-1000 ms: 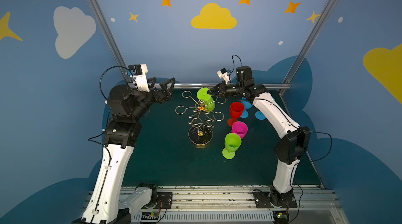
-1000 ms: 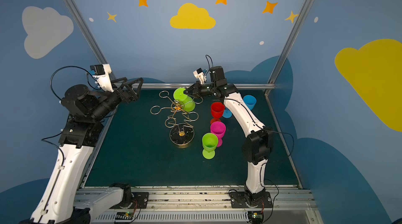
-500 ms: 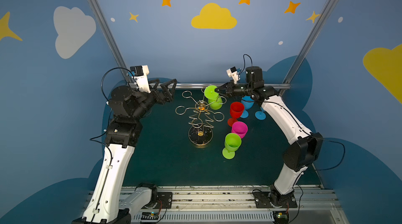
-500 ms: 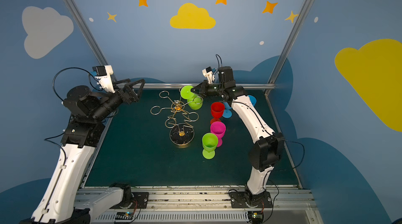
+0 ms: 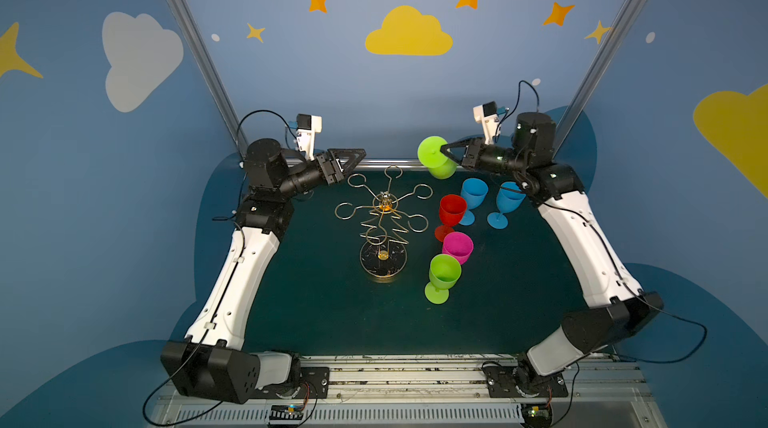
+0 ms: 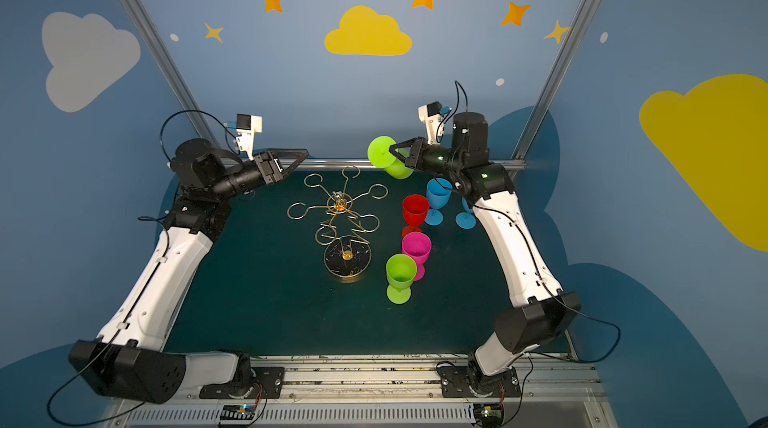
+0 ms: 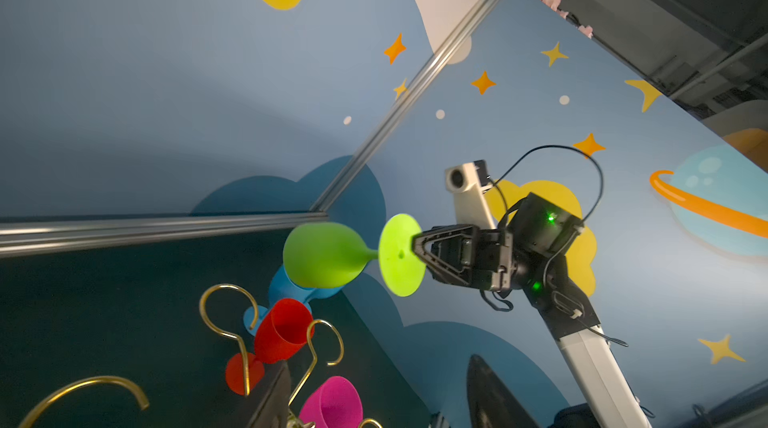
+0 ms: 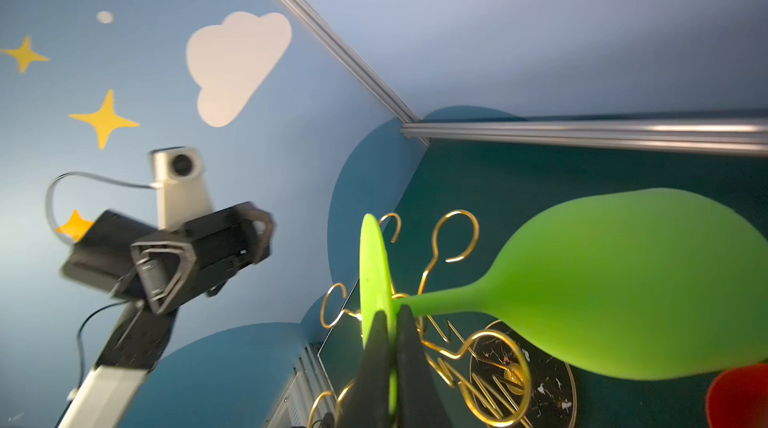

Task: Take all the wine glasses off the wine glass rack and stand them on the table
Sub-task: 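Carry the lime glass toward the left gripper while the left gripper moves to its bowl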

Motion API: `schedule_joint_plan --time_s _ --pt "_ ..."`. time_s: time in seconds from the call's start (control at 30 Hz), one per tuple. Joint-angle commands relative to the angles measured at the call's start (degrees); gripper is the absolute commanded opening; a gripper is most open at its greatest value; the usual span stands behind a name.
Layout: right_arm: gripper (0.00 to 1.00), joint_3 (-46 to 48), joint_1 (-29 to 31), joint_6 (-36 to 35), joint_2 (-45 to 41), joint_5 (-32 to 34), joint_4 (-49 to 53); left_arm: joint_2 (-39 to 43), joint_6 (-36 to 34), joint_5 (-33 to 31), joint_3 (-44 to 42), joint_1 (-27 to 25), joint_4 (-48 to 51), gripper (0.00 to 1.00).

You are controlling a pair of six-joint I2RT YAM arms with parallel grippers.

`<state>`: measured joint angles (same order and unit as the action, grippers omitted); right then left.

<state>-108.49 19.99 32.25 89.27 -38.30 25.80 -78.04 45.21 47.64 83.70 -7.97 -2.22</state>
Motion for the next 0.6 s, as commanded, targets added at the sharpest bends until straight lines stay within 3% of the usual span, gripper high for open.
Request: schedule_joint_plan --time_s 0.0,0.23,0.57 --pt "0.0 -3.4 1.2 -6.0 -2.9 -0.5 3.3 -1.5 4.0 7.6 4.1 -2.9 -5.5 0.64" --pt "0.0 -10.7 5.8 -12.3 -2.3 -0.4 13.9 -5.2 9.3 9.6 6.1 -8.3 -12.0 0.64" --pt "0.0 -12.4 11.3 -13.3 -0.9 0.9 15.6 -6.0 12.6 10.1 6.2 -11.6 -15.6 0.64"
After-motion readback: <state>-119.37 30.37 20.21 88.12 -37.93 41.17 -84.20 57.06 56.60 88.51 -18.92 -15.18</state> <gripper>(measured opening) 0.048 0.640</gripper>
